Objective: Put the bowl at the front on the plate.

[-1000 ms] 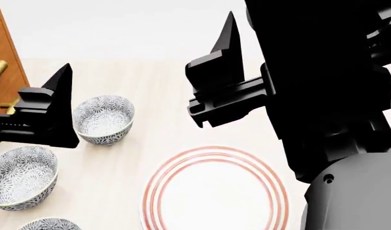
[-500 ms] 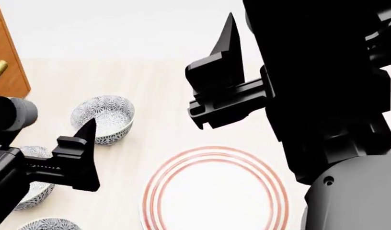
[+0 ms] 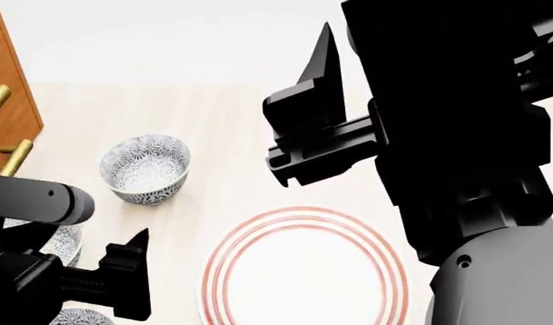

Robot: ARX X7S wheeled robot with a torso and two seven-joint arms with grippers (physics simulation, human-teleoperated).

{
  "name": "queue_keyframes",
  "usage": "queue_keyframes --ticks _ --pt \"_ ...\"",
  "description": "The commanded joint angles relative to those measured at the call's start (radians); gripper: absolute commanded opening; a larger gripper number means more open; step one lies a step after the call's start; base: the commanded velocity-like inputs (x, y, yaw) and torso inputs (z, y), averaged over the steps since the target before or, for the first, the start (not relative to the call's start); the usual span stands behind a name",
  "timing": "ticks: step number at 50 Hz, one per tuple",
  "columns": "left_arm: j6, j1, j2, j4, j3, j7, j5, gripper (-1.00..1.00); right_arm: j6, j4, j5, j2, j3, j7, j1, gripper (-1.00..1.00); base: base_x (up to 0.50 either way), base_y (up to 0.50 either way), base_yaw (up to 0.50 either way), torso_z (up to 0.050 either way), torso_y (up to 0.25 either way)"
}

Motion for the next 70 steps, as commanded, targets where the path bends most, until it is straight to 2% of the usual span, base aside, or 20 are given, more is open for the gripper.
queue_keyframes --ticks 1,40,60,70 --pt "-0.015 0.022 -0.011 -0.031 0.036 -0.027 -0.026 1.0 -0.004 -0.005 0.001 0.005 -0.004 -0.001 0.0 1.0 0.0 0.0 0.0 0.0 0.0" --pt "-0.02 0.092 -0.049 -0.186 0.114 -0.056 -0.087 1.0 -0.008 0.004 -0.008 0.008 -0.028 -0.022 0.013 1.0 0.0 0.0 0.0 0.0 0.0" --pt "-0.009 0.142 -0.069 -0.15 0.131 -0.059 -0.116 1.0 -0.014 -0.001 -0.005 0.017 -0.035 -0.016 0.017 1.0 0.0 0.0 0.0 0.0 0.0" --pt "-0.006 0.167 -0.073 -0.144 0.142 -0.029 -0.072 1.0 -0.016 -0.003 -0.004 0.02 -0.04 -0.016 0.019 1.0 0.0 0.0 0.0 0.0 0.0"
